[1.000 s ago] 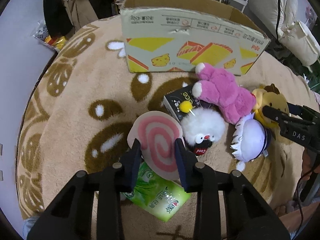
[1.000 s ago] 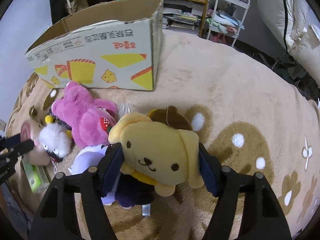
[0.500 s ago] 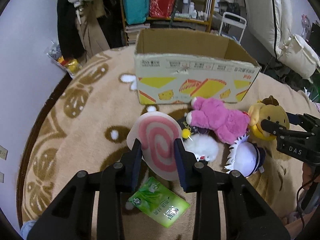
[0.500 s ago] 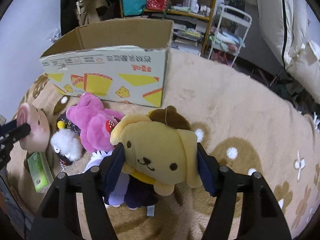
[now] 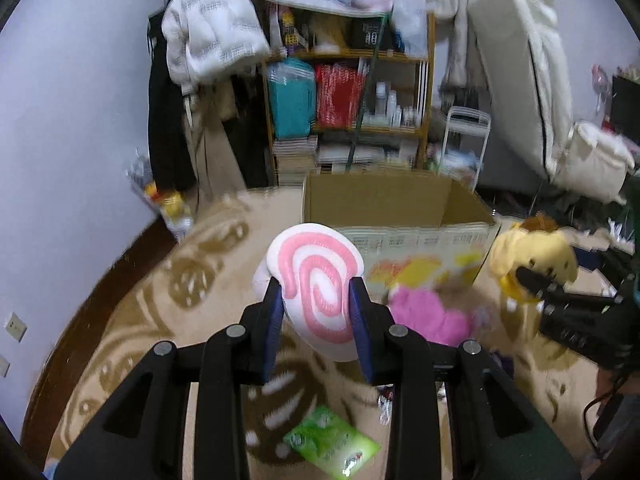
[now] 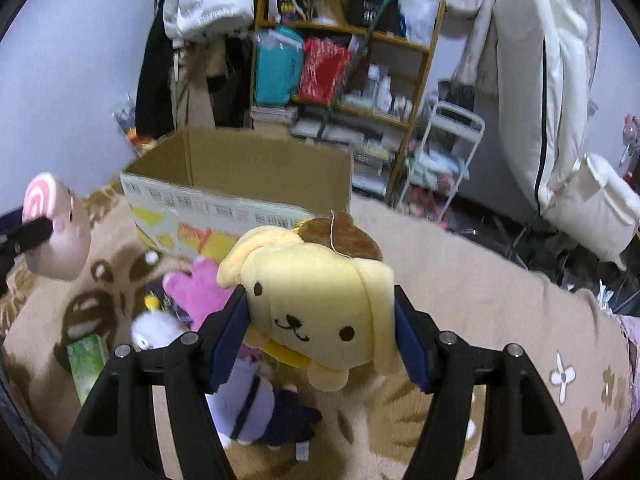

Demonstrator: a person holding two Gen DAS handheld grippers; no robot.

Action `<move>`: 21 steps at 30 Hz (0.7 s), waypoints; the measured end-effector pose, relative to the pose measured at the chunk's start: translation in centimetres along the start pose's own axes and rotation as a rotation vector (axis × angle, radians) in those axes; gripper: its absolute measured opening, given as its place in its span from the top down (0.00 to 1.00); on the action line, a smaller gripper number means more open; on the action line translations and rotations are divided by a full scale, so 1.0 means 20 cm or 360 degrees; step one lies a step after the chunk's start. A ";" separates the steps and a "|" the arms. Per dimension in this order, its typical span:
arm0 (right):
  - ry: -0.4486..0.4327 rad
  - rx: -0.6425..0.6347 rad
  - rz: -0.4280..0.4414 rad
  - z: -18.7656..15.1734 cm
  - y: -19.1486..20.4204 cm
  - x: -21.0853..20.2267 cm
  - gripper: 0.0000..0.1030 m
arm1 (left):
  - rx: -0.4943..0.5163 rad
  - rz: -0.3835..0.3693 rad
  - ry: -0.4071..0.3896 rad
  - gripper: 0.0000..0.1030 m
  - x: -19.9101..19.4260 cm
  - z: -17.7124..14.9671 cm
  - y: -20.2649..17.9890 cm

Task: Organize soft objects
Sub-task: 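Lift the lollipop plush with the left tool while the right tool lifts the dog plush over the box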

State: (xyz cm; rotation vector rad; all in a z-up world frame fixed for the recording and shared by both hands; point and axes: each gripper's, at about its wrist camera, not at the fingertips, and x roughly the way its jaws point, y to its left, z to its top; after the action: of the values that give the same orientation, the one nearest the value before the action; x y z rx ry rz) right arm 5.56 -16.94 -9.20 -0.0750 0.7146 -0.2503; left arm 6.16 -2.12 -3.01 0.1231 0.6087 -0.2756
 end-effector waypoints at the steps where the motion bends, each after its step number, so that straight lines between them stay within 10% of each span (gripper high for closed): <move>1: -0.0017 0.0006 0.0009 0.00 0.00 -0.01 0.30 | -0.0013 -0.0006 -0.0051 0.70 -0.03 0.01 0.01; 21: -0.0647 -0.0017 -0.0110 0.31 0.10 -0.36 0.30 | 0.0099 -0.0055 -0.0527 0.69 -0.24 0.36 -0.06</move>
State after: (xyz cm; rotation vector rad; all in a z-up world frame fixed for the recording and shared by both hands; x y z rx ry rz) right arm 4.80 -13.38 -0.15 -0.1560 0.3091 -0.2867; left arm 5.95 -3.67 5.71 0.1234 0.2740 -0.3399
